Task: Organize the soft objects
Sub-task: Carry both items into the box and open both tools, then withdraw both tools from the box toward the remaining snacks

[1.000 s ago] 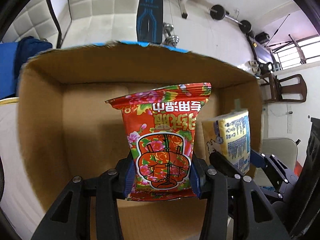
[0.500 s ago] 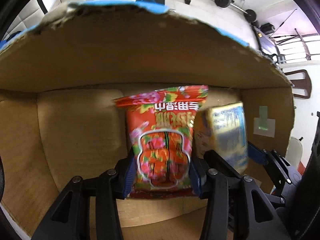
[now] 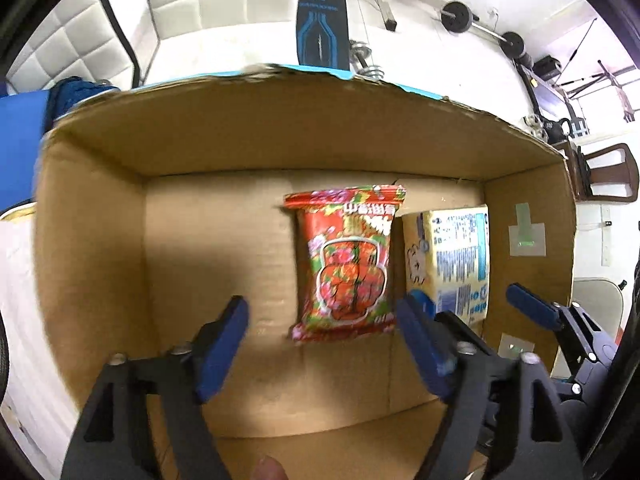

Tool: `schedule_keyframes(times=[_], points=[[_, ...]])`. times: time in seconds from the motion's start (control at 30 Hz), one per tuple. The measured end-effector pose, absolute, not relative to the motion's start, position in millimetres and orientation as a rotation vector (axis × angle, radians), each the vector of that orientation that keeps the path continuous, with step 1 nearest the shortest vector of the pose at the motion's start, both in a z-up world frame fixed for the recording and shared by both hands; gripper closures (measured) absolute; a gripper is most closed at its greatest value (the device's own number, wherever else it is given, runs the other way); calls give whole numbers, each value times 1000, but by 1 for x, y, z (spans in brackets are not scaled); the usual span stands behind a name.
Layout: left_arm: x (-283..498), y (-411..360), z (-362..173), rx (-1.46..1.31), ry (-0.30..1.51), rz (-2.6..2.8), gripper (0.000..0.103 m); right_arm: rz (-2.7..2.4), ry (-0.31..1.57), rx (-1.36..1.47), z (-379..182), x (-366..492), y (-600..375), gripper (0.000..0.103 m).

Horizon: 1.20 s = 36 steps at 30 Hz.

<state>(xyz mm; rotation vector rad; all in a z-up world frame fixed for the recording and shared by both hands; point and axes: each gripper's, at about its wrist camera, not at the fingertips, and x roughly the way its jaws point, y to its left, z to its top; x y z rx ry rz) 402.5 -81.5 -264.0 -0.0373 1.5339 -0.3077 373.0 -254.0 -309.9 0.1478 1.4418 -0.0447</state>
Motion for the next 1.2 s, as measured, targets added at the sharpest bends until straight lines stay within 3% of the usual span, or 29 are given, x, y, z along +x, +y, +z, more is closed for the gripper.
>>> schedule_keyframes(times=[0.07, 0.13, 0.2, 0.7, 1.2], points=[[390, -74, -256, -11, 1503, -280, 19, -51, 1430, 151, -304, 365, -253, 10], [379, -61, -256, 4, 1485, -253, 8, -54, 1417, 153, -296, 358, -249, 6], [377, -49, -252, -11, 1466, -233, 6, -57, 1408, 154, -289, 354, -241, 0], [337, -43, -191, 41, 1263, -220, 6, -130, 1313, 103, -235, 298, -209, 0], [241, -33, -117, -5, 1149, -219, 6, -110, 1162, 96, -129, 202, -201, 0]])
